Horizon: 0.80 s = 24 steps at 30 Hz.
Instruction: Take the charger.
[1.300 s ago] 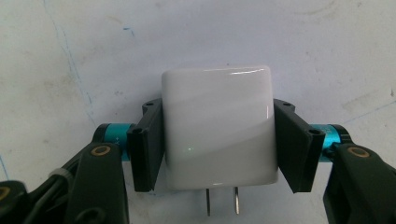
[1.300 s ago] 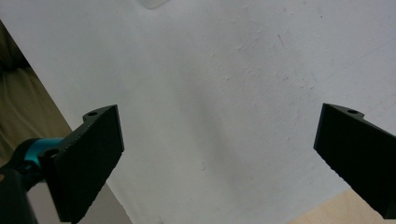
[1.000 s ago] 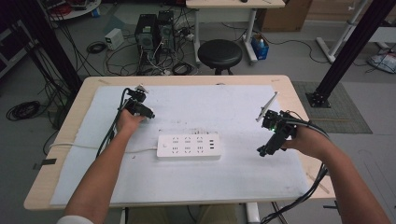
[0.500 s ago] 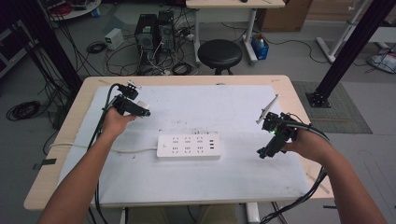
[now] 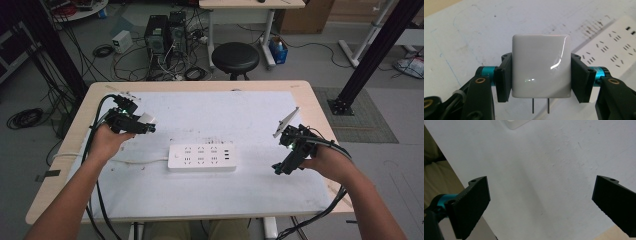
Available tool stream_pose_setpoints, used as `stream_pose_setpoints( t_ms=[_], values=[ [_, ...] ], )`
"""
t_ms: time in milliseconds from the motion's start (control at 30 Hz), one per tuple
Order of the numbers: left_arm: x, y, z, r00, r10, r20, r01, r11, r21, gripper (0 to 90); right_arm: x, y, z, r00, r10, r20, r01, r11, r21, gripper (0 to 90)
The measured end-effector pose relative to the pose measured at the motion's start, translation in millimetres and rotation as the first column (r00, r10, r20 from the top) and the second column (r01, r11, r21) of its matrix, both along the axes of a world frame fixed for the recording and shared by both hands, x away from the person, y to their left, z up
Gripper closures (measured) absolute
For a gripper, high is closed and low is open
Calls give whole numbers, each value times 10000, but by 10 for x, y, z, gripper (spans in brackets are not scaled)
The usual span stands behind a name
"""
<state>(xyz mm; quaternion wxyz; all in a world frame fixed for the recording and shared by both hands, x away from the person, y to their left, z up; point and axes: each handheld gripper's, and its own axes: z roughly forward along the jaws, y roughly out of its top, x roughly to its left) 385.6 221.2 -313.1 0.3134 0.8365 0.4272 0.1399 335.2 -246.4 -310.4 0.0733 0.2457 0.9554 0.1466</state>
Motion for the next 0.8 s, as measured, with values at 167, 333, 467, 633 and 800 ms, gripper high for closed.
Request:
stream_pose_setpoints(
  t_ms=[167, 333, 467, 633, 800],
  values=[
    [-96, 41, 35, 9995, -304, 76, 304, 9995, 86, 425, -29, 39, 6, 10000, 25, 43, -25, 9999, -108, 9],
    [-189, 121, 65, 9985, -530, 169, 528, 9985, 129, 425, -54, 124, 43, 9998, 94, 146, -92, 9998, -157, 9],
    [-231, 165, 86, 9971, -733, 216, 729, 9971, 207, 425, -59, 202, 57, 9994, 279, 183, -274, 9993, -248, 9],
    [-262, 198, 98, 9951, -965, 230, 959, 9950, 271, 425, -39, 249, 52, 9995, 250, 193, -246, 9995, -211, 9],
    [-293, 195, 82, 9936, -1112, 203, 1104, 9932, 373, 425, -19, 269, 41, 9996, 234, 155, -232, 9996, -172, 9]
  ],
)
